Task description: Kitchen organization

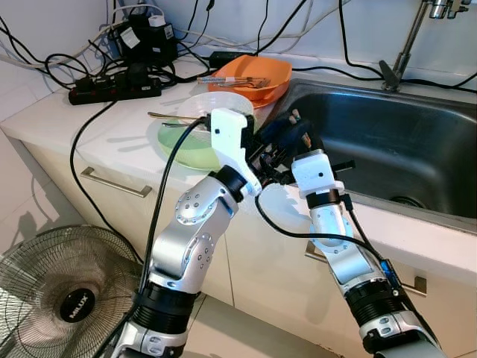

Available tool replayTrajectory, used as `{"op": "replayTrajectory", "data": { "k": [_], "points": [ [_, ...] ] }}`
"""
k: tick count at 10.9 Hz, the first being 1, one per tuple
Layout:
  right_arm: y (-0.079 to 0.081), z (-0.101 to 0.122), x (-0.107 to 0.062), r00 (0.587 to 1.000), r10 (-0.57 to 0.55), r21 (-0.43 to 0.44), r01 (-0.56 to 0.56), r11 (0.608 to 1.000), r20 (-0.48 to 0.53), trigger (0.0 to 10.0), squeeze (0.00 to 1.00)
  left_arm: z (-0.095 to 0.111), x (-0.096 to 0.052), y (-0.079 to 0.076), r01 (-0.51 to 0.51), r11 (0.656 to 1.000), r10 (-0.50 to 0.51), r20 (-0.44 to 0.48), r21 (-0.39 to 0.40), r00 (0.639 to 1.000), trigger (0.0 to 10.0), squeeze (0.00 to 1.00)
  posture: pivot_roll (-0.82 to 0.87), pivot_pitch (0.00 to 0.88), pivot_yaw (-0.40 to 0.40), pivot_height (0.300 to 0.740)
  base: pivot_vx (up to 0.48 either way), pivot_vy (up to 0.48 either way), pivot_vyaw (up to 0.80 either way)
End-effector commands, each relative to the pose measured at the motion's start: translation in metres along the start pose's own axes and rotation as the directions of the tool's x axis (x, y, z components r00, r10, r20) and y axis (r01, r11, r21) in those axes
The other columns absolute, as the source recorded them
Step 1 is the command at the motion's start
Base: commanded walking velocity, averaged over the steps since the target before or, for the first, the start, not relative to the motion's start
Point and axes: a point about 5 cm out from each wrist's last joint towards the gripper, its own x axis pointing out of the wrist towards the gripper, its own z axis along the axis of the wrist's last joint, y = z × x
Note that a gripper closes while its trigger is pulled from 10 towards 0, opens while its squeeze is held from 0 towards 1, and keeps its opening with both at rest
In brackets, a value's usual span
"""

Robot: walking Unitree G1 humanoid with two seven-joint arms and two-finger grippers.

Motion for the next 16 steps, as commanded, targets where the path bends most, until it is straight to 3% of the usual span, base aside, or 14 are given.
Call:
{"op": "replayTrajectory", "data": {
  "k": [1, 2, 6, 9, 11, 14, 15, 16],
  "points": [
    [-0.009, 0.002, 0.007, 0.999, -0.046, 0.016, 0.046, 0.999, 0.007, 0.0, 0.0, 0.01, -0.004, 0.013, -0.067, 0.998, 0.067, 0.053, -0.002, 0.996, 10.0, 1.0, 0.07, 0.0, 0.095, 0.74, 0.0, 0.0, 0.0],
    [-0.011, 0.001, 0.007, 0.998, -0.056, 0.028, 0.057, 0.998, -0.003, 0.0, 0.0, 0.013, -0.005, 0.013, -0.062, 0.998, 0.063, 0.079, -0.021, 0.995, 10.0, 0.0, 0.07, 0.0, 0.095, 0.74, 0.0, 0.0, 0.0],
    [-0.021, -0.008, 0.011, 0.994, -0.092, 0.024, 0.094, 0.995, -0.055, 0.0, 0.0, 0.017, -0.013, 0.013, -0.052, 0.997, 0.057, 0.095, -0.057, 0.994, 10.0, 0.0, 0.08, 0.0, 0.09, 0.74, 0.0, 0.0, 0.0],
    [-0.019, -0.009, 0.013, 0.994, -0.085, 0.025, 0.087, 0.996, -0.065, 0.0, 0.0, 0.015, -0.013, -0.001, 0.053, 0.997, -0.049, 0.067, -0.062, 0.997, 10.0, 0.0, 0.08, 0.0, 0.086, 0.74, 0.0, 0.0, 0.0],
    [-0.02, -0.01, 0.014, 0.994, -0.087, 0.027, 0.089, 0.996, -0.071, 0.0, 0.0, 0.016, -0.016, 0.001, 0.039, 0.998, -0.035, 0.063, -0.057, 0.997, 10.0, 0.0, 0.08, 0.0, 0.086, 0.74, 0.0, 0.0, 0.0],
    [-0.044, -0.015, 0.028, 0.977, -0.168, 0.057, 0.176, 0.983, -0.132, 0.0, 0.0, 0.012, -0.025, 0.018, -0.065, 0.998, 0.066, 0.035, -0.016, 0.997, 10.0, 0.0, 0.08, 0.0, 0.086, 0.74, 0.0, 0.0, 0.0],
    [-0.052, -0.018, 0.033, 0.968, -0.19, 0.053, 0.201, 0.978, -0.167, 3.6, 0.0, 0.009, -0.028, 0.024, -0.091, 0.996, 0.092, 0.012, -0.005, 0.996, 10.0, 0.0, 0.08, 0.0, 0.081, 0.74, 0.0, 0.0, 0.0],
    [-0.067, -0.022, 0.043, 0.949, -0.219, 0.08, 0.243, 0.967, -0.228, 10.0, 0.0, -0.014, -0.038, 0.033, -0.117, 0.992, 0.12, -0.099, 0.037, 0.988, 10.0, 0.0, 0.08, 0.0, 0.079, 0.74, 0.0, 0.0, 0.0]
  ]
}}
